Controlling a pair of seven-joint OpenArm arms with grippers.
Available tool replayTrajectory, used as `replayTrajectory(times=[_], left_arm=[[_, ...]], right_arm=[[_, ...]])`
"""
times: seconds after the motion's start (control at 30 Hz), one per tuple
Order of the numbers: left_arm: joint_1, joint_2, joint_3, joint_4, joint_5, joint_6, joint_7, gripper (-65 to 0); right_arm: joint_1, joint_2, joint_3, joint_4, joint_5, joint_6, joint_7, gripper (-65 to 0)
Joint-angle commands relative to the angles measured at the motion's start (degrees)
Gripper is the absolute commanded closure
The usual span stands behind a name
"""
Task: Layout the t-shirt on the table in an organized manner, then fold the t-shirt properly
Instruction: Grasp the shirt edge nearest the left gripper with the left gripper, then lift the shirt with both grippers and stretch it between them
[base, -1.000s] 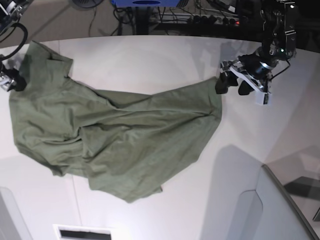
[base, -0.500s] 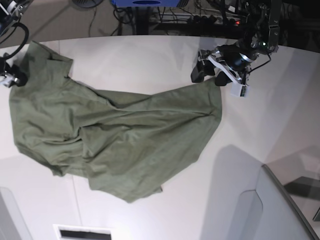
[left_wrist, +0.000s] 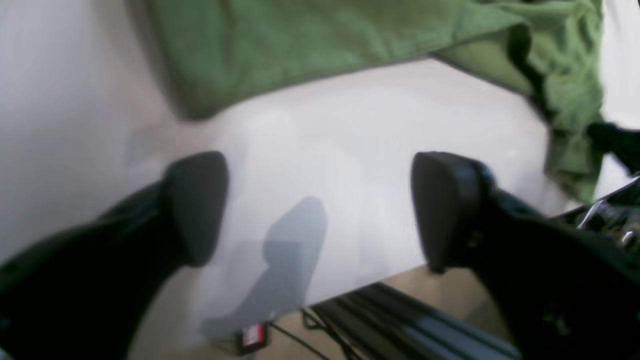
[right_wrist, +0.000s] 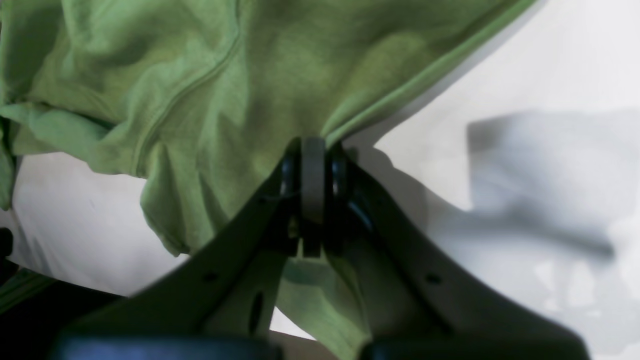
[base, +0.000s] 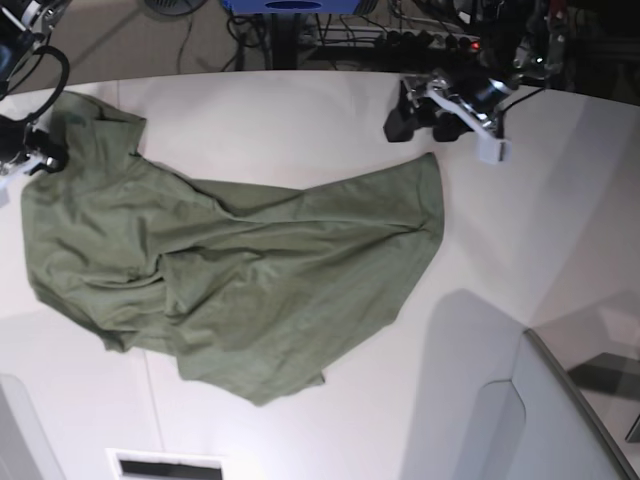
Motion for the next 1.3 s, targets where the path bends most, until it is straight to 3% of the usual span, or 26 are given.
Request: replayTrajectory(times=[0.0, 0.4, 0.53, 0.73, 0.83, 0.9, 0.97, 1.03, 1.17, 1.27], left_arm=[[0.01, -0.6, -1.2, 0.43, -0.88, -0.06, -1.08, -62.9], [-9.92, -0.42, -2.61, -8.89, -0.71, 0.12, -0.99, -62.9], [-12.91, 0.46, -1.99, -13.64, -0.71, 0.03, -0.99, -59.2], [-14.23, 0.63, 5.3, -15.05, -0.71, 0.03, -1.08, -51.2], [-14.93, 0.72, 6.53, -15.22, -0.71, 0.03, -1.08, -44.3], [-15.2, 0.55, 6.97, -15.22, -0.71, 0.03, -1.08, -36.2], [-15.46, 0.28, 6.88, -15.22, -0.71, 0.03, -1.08, -21.9], [-15.99, -0.07, 6.36, -14.43, -0.71, 0.03, -0.9, 0.0], [-17.92, -2.8, 6.88, -10.12, -0.97, 0.2, 0.15, 0.0], [-18.01, -4.82, 6.18, -3.62, -1.06, 0.29, 5.25, 0.0]], right_arm=[[0.3, 0.87, -0.11, 0.5, -1.09, 0.01, -0.53, 0.0], [0.22, 0.96, -0.2, 0.5, -1.09, 0.01, -0.53, 0.0], [0.22, 1.13, -0.2, 0.5, -1.09, 0.01, -0.53, 0.0], [0.3, 1.13, -0.2, 0.76, -1.09, 0.01, -0.53, 0.0], [0.3, 1.13, -0.2, 0.85, -1.17, 0.01, -0.53, 0.0], [0.3, 1.13, -0.29, 0.85, -1.17, 0.01, -0.44, 0.0], [0.3, 1.22, -0.38, 0.94, -1.26, 0.01, -0.44, 0.0], [0.48, 1.31, -0.47, 1.11, -1.26, 0.01, -0.44, 0.0], [1.27, 3.33, -3.54, 4.45, -1.0, 0.01, -1.23, 0.0], [1.18, 4.21, -4.42, 9.2, -0.91, 0.01, -4.13, 0.0]])
